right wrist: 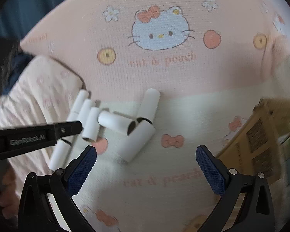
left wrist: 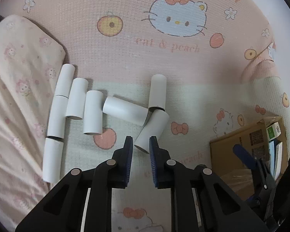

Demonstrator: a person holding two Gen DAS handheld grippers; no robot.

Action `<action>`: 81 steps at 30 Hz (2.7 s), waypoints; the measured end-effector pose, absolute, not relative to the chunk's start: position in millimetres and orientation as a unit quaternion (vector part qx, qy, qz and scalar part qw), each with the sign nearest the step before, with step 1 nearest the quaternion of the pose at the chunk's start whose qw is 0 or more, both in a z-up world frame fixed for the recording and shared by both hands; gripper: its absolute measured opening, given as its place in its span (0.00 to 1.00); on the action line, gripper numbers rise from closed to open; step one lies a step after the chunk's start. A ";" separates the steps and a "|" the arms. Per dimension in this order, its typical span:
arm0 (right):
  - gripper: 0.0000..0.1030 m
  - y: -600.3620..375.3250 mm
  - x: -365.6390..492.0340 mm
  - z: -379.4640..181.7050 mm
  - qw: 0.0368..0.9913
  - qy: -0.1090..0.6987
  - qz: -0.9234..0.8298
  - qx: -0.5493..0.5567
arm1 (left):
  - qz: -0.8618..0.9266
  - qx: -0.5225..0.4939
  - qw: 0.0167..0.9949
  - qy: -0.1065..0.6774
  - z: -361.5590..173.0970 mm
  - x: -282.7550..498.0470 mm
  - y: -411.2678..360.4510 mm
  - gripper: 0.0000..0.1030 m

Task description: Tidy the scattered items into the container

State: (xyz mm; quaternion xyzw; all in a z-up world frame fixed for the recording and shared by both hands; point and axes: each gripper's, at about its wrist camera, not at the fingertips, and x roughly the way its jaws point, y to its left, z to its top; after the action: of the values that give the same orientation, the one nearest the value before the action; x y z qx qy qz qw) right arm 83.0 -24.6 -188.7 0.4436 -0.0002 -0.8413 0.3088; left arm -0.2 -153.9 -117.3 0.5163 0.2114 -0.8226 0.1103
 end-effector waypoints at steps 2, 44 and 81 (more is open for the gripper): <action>0.99 -25.5 86.2 -197.1 0.305 -0.002 -0.845 0.438 | -0.819 0.515 0.092 0.238 -130.1 -1.5 -157.8 0.17; 0.67 -49.6 68.9 -296.5 0.365 -0.015 -0.797 0.481 | -0.756 0.471 -0.055 0.451 -263.9 -24.7 -153.8 0.28; 0.41 -20.3 29.1 -329.8 0.314 -0.140 -0.744 0.573 | -0.742 0.506 -0.092 0.430 -280.3 -65.8 -137.7 0.42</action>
State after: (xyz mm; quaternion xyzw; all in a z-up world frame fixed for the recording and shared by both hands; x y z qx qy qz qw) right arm 29.1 -20.3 -329.8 0.5734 -0.1400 -0.7438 0.3137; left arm -65.8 -137.7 -280.3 0.5058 0.4298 -0.7424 -0.0915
